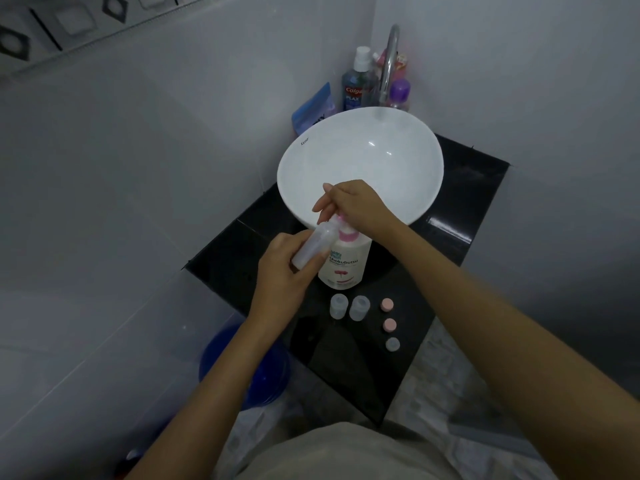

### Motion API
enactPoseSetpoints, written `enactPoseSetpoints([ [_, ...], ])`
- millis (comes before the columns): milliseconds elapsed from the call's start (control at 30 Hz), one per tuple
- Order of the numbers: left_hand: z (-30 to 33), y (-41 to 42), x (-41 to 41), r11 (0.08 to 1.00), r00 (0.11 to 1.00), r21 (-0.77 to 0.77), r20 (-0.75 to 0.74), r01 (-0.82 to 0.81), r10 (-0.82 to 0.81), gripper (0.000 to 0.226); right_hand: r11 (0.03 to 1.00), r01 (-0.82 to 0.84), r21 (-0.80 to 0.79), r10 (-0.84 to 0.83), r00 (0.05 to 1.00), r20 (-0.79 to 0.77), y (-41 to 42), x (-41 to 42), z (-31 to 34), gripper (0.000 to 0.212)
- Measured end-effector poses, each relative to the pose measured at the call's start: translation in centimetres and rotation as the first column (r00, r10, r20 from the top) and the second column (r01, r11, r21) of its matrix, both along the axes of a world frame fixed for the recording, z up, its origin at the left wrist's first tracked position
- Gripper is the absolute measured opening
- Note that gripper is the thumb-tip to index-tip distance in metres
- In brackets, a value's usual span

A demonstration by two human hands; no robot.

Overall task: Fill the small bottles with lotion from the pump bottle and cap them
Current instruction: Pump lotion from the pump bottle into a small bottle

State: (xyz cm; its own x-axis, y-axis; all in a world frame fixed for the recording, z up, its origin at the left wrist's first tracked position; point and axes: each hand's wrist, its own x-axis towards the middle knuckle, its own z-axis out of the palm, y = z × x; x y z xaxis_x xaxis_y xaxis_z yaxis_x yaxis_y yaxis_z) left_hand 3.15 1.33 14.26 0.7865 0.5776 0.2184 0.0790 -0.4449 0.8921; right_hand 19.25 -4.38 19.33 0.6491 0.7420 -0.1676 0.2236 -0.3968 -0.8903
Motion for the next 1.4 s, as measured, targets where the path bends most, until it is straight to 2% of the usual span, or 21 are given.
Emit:
enactPoseSetpoints([
  [267, -0.2, 0.8, 0.3, 0.997, 0.998, -0.061, -0.036, 0.047, -0.049, 0.029, 1.0, -0.029, 0.005, 0.029, 0.998, -0.059, -0.5, 0.1, -1.0, 0.044],
  [467, 0.5, 0.8, 0.2, 0.992, 0.999, -0.117, 0.001, 0.054, -0.055, 0.031, 0.989, -0.133, -0.068, 0.134, 0.991, 0.014, -0.5, 0.5, 0.4, 0.043],
  [600, 0.7, 1.1, 0.2, 0.994, 0.999, -0.1, -0.022, 0.04, -0.043, 0.037, 0.997, -0.071, 0.018, 0.072, 0.991, -0.11, -0.3, 0.6, 2.0, 0.045],
  [700, 0.6, 1.0, 0.2, 0.993, 0.999, -0.112, -0.004, 0.042, -0.043, 0.038, 0.997, -0.083, 0.005, 0.083, 0.996, -0.044, -0.5, 0.1, 0.9, 0.048],
  [867, 0.1, 1.1, 0.3, 0.994, 0.998, -0.107, -0.039, 0.037, -0.042, 0.04, 0.997, -0.07, 0.041, 0.072, 0.997, -0.04, -0.8, 0.4, -0.9, 0.049],
  [1033, 0.0, 1.1, 0.3, 0.989, 0.997, -0.132, -0.027, 0.062, -0.066, 0.035, 0.997, -0.072, -0.005, 0.071, 0.994, -0.087, -0.7, 0.4, -1.6, 0.048],
  [1200, 0.4, 1.7, 0.4, 0.991, 0.997, -0.117, -0.026, 0.063, -0.067, 0.041, 0.994, -0.101, 0.04, 0.103, 0.993, -0.049, -0.3, 0.9, -0.3, 0.047],
  [1400, -0.4, 1.5, 0.2, 0.982, 0.993, -0.167, -0.052, 0.093, -0.103, 0.037, 0.997, -0.064, 0.033, 0.065, 0.997, -0.031, -0.6, 0.9, -2.2, 0.048],
])
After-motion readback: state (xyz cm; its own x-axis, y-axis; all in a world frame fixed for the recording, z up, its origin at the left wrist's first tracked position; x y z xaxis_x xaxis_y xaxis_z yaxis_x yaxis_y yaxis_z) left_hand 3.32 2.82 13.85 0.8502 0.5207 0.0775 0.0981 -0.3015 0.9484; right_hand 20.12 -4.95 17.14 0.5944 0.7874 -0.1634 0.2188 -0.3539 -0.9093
